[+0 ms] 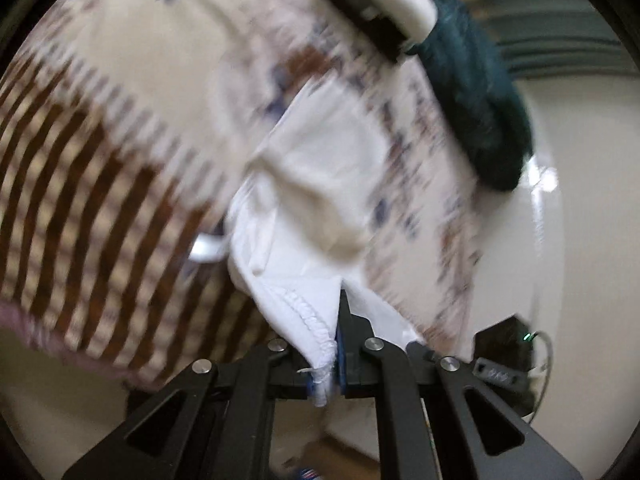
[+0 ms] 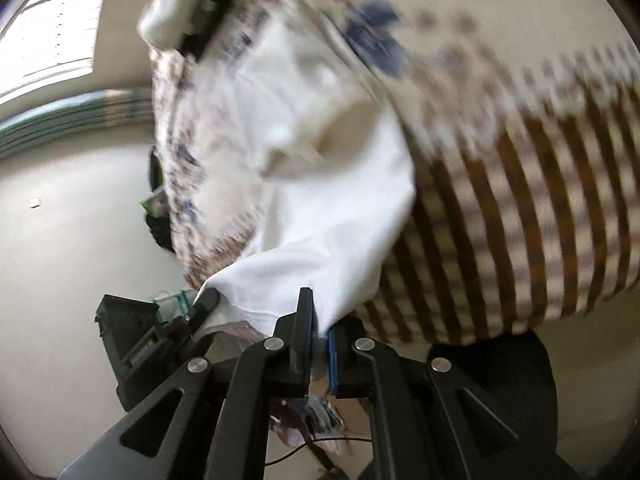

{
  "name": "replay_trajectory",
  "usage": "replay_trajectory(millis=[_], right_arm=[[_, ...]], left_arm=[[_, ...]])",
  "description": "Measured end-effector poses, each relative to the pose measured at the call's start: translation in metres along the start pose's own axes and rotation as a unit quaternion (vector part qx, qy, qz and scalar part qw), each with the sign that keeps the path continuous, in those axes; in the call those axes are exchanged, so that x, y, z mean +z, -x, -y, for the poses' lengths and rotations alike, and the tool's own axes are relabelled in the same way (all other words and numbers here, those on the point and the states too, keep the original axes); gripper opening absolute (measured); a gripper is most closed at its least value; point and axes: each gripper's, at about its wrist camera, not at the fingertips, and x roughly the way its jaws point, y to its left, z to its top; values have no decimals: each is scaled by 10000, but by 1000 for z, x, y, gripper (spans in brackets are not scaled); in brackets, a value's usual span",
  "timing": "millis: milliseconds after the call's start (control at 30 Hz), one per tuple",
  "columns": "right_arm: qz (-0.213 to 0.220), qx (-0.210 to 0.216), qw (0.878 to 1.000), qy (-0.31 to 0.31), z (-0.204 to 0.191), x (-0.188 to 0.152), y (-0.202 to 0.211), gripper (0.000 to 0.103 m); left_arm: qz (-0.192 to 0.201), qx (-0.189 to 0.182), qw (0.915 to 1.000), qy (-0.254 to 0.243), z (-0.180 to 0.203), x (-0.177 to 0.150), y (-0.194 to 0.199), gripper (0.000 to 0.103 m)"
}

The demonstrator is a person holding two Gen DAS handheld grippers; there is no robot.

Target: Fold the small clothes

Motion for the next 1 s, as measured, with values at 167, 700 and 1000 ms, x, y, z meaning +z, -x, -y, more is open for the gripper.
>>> replay_trajectory(millis=[167, 700, 1000], right_arm=[[440, 171, 9989, 13, -32, 75, 11, 6], [1294, -105, 9915, -26, -46, 225, -7, 61], [829, -676, 9935, -399, -7, 236, -45, 61]], left_arm=[[151, -269, 9995, -23, 29, 75, -34, 6], [49, -784, 9945, 687, -10, 225, -103, 57], [-692, 415, 9961, -352, -3, 219, -157, 56]])
